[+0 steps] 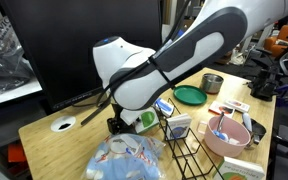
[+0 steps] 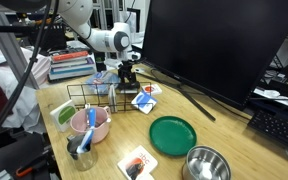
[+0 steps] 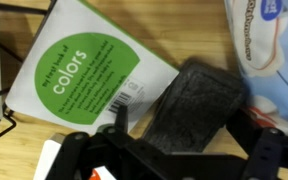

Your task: Pick the black object and place it next to the green plate

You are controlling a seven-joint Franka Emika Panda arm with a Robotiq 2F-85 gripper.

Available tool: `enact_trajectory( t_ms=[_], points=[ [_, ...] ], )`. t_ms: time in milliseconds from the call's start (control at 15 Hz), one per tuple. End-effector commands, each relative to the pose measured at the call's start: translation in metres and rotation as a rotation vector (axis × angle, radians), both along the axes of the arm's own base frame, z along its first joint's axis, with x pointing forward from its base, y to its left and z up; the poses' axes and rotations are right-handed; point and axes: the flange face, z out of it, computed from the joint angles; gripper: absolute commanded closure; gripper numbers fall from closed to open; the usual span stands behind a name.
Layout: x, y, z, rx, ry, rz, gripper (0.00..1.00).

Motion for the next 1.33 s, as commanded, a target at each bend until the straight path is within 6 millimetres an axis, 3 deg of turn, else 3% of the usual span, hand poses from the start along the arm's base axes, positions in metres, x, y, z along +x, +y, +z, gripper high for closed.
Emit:
enact_trajectory(
  t_ms=[0,467,600,1000,1267],
  points=[
    [0.007,0.004,-0.001,0.015,0.031,-0.006,0.0],
    [0.012,0.006,-0.002,0.031,0.034,-0.012,0.01],
    [0.013,0.008,-0.003,0.04,0.03,-0.013,0.22],
    [0.018,0.01,0.006,0.053,0.006,-0.013,0.64],
    [0.018,0.009,0.014,0.062,-0.006,-0.013,0.73]
  ],
)
